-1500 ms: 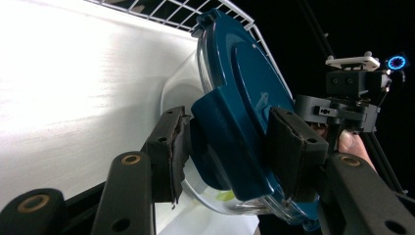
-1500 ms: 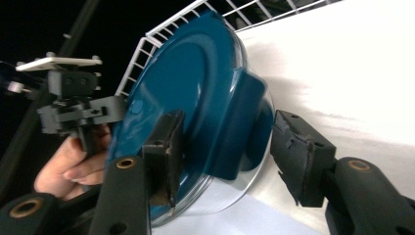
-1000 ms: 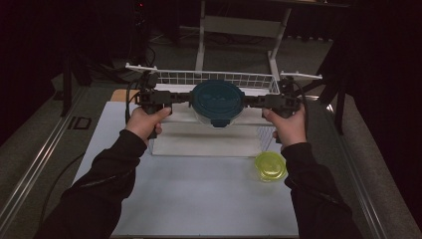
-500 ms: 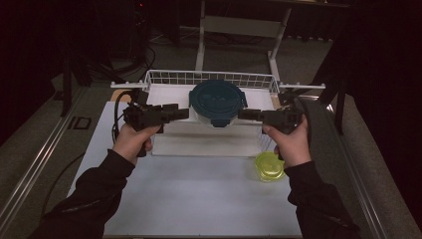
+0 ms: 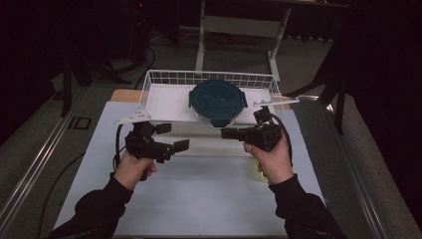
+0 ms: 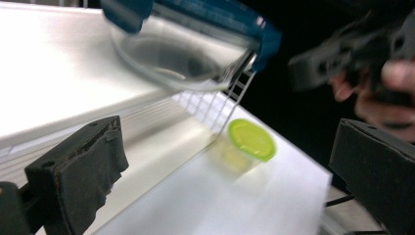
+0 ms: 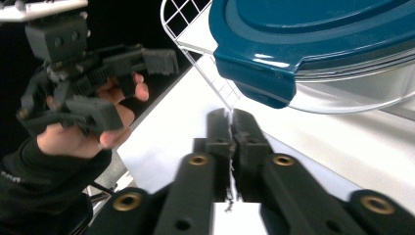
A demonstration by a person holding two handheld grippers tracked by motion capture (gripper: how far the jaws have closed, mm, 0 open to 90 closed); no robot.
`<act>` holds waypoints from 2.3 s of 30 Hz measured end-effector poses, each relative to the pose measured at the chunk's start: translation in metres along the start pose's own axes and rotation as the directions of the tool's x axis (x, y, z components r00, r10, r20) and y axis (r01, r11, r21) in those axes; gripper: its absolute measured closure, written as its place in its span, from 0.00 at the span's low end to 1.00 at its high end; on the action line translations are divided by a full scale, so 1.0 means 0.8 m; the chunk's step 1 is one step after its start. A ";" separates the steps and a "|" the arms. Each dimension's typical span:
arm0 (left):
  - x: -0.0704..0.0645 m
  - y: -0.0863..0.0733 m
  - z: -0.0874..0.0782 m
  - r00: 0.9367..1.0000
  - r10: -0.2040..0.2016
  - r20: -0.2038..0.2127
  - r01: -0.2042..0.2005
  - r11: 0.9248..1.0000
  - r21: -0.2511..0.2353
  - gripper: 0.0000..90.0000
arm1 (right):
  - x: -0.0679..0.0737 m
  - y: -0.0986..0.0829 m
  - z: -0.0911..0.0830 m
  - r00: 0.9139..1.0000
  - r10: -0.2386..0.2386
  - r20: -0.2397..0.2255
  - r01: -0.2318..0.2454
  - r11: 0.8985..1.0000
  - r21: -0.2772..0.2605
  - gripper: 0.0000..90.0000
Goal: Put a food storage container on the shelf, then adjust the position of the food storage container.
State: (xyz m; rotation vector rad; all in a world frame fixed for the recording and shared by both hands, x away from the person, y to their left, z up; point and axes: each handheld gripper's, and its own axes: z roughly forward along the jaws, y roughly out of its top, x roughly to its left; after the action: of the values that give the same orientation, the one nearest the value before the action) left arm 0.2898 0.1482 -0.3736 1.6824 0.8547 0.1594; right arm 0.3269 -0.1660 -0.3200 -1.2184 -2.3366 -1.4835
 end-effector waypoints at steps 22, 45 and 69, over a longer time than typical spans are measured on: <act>-0.020 -0.080 0.012 0.998 0.060 -0.021 -0.060 0.998 0.000 0.00 | -0.020 0.025 0.027 0.997 0.036 0.071 -0.035 0.999 -0.014 1.00; -0.022 -0.100 0.004 0.988 0.156 0.010 -0.156 0.987 -0.044 0.00 | -0.021 0.003 0.023 0.999 -0.013 0.048 0.014 0.999 -0.037 0.78; -0.015 -0.148 -0.014 0.977 0.212 0.009 -0.212 0.976 -0.046 0.00 | -0.095 -0.129 -0.075 0.977 -0.114 0.178 0.150 0.968 -0.203 0.15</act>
State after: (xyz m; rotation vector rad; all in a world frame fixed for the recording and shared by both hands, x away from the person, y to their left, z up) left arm 0.2220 0.1553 -0.4716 1.7286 0.6551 0.3100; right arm 0.2897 -0.2771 -0.3994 -1.3026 -2.4581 -1.7854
